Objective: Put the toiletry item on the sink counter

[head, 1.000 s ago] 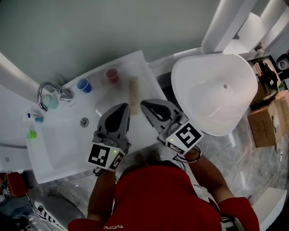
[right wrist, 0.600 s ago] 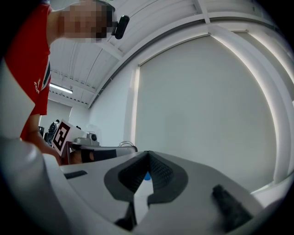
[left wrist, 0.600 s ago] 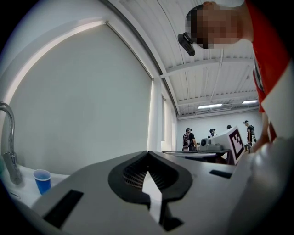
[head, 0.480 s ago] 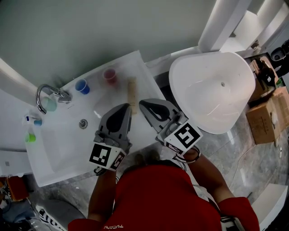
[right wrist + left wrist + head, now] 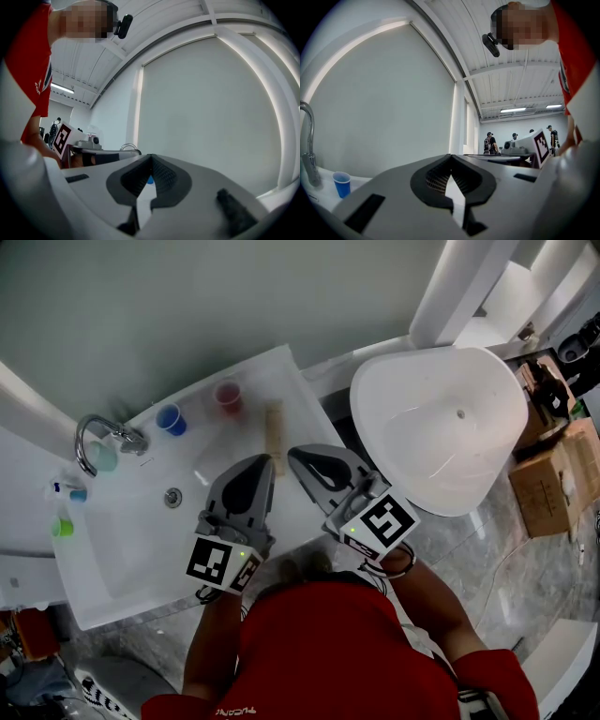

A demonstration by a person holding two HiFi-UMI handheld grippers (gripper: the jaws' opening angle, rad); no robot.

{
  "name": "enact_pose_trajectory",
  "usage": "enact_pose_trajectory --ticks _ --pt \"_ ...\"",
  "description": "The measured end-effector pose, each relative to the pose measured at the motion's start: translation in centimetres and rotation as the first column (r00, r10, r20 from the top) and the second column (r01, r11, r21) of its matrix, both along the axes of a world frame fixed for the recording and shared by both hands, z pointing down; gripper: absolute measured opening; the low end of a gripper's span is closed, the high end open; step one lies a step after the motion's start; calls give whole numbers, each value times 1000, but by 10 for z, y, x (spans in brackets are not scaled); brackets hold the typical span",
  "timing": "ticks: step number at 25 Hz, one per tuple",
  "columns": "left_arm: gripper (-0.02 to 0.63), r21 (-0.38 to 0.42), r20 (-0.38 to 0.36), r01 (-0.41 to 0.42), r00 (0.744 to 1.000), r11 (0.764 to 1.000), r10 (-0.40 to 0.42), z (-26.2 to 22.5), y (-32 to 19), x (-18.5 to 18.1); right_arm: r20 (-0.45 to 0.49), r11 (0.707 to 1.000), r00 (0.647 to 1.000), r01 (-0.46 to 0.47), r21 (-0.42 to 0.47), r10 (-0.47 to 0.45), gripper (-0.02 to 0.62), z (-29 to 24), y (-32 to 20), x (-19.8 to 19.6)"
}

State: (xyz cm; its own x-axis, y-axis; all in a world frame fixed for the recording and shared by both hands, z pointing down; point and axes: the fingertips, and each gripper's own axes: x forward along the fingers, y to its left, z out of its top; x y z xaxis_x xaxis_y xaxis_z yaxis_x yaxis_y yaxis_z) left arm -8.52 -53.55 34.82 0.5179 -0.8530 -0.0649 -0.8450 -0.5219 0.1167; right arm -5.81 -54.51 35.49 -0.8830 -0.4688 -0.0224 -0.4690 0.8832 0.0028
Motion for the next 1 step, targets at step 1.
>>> enact_pose_trajectory --ticks 1 --pt "17 0 -1 -1 1000 1000 1 0 0 0 0 1000 1000 0 1 0 28 0 1 -1"
